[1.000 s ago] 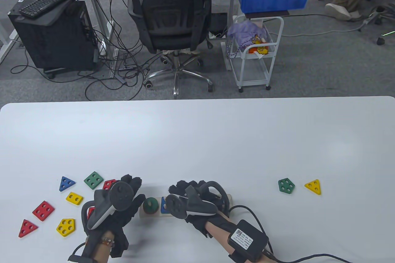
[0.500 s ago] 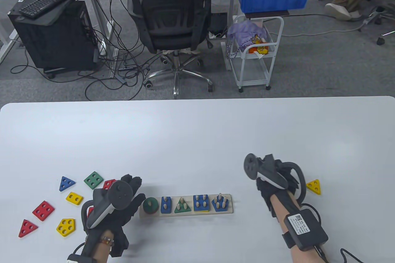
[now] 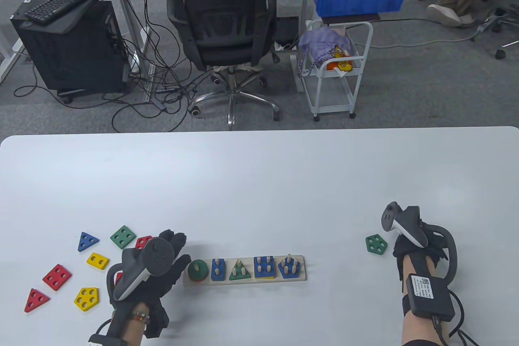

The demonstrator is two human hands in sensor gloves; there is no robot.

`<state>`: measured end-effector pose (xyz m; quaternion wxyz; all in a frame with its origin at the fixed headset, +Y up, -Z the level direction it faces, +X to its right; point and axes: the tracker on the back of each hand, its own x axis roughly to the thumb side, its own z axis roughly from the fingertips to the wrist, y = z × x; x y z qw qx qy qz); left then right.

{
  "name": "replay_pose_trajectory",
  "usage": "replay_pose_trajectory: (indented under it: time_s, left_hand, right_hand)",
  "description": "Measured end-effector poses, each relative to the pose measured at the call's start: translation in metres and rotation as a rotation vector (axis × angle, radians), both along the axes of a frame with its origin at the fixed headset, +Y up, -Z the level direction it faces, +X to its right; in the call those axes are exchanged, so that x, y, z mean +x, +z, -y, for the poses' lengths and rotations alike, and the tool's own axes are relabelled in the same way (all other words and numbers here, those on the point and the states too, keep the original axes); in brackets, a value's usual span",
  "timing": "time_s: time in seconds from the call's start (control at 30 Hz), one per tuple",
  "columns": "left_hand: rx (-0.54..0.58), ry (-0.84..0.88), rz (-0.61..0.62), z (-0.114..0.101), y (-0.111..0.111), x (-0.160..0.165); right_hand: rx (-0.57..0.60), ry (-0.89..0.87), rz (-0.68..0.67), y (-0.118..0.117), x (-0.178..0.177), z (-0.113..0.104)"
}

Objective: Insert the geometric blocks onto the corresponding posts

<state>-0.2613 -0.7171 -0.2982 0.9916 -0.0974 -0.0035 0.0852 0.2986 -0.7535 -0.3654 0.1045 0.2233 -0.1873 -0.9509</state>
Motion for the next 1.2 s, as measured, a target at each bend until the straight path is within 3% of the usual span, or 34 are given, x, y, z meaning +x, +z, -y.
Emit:
replay_pose_trajectory:
  time_s: [0.07,0.3,0.47,0.63,0.8,1.07,1.2]
  left_hand:
    - [-0.002,-0.007,-0.001,0.001,0.000,0.000]
    - [-0.007,-0.013,-0.006,0.001,0.000,-0.001]
    - [-0.020,-0.023,-0.006,0.004,0.000,0.000]
    - [-0.020,-0.021,-0.004,0.003,0.000,0.000]
    - [-0.017,-0.012,-0.004,0.002,0.000,0.000]
    - [-0.002,-0.004,-0.009,0.000,0.001,-0.002]
    - [-0.002,-0.006,-0.007,0.000,0.000,-0.002]
  right_hand:
    - [0.087,0.008,-0.010,0.001,0.002,0.000]
    - [0.141,-0.050,0.004,0.004,0.008,0.000]
    - [0.116,-0.094,0.013,0.008,0.013,0.002]
    - [0.187,-0.131,0.020,0.017,0.019,0.001]
    - [0.273,-0.147,-0.033,0.026,0.013,-0.015]
    - [0.357,-0.201,-0.347,0.035,-0.058,-0.053]
    - [0.390,-0.245,-0.571,0.042,-0.120,-0.071]
